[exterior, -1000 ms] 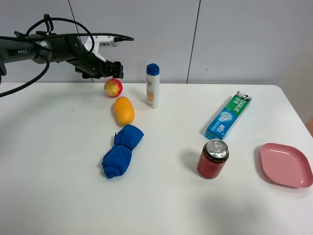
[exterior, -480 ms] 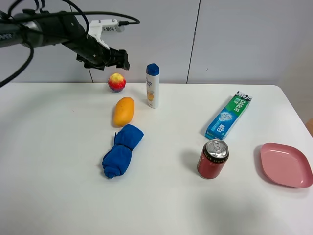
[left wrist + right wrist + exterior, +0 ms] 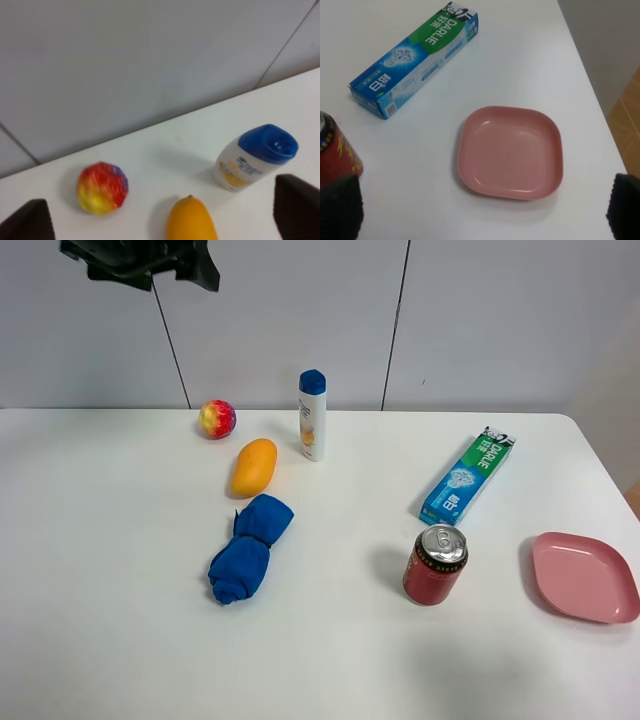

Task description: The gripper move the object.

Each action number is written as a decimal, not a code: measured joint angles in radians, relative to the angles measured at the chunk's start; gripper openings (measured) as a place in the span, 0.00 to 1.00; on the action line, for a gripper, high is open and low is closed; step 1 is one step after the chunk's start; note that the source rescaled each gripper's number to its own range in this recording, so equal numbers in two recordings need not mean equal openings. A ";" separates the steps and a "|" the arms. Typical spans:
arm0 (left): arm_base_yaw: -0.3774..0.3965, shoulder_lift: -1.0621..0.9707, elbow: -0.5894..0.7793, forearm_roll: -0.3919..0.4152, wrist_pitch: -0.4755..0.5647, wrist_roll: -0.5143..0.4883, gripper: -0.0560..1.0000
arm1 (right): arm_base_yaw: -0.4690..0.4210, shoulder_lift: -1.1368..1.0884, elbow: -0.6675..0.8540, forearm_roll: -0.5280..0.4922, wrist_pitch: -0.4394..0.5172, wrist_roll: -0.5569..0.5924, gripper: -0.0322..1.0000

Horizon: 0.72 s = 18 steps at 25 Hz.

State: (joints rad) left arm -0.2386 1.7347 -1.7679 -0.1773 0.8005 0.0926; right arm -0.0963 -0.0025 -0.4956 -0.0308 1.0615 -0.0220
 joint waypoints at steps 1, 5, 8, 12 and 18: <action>0.000 -0.032 0.000 0.024 0.025 -0.012 0.67 | 0.000 0.000 0.000 0.000 0.000 0.000 1.00; 0.033 -0.176 0.027 0.068 0.120 -0.037 0.67 | 0.000 0.000 0.000 0.000 0.000 0.000 1.00; 0.074 -0.314 0.123 0.088 0.141 -0.043 0.67 | 0.000 0.000 0.000 0.000 0.000 0.000 1.00; 0.147 -0.515 0.313 0.089 0.146 -0.038 0.67 | 0.000 0.000 0.000 0.000 0.000 0.000 1.00; 0.295 -0.920 0.635 0.091 0.138 -0.020 0.67 | 0.000 0.000 0.000 0.000 0.000 0.000 1.00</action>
State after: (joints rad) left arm 0.0561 0.8151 -1.1328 -0.0863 0.9387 0.0729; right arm -0.0963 -0.0025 -0.4956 -0.0308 1.0615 -0.0220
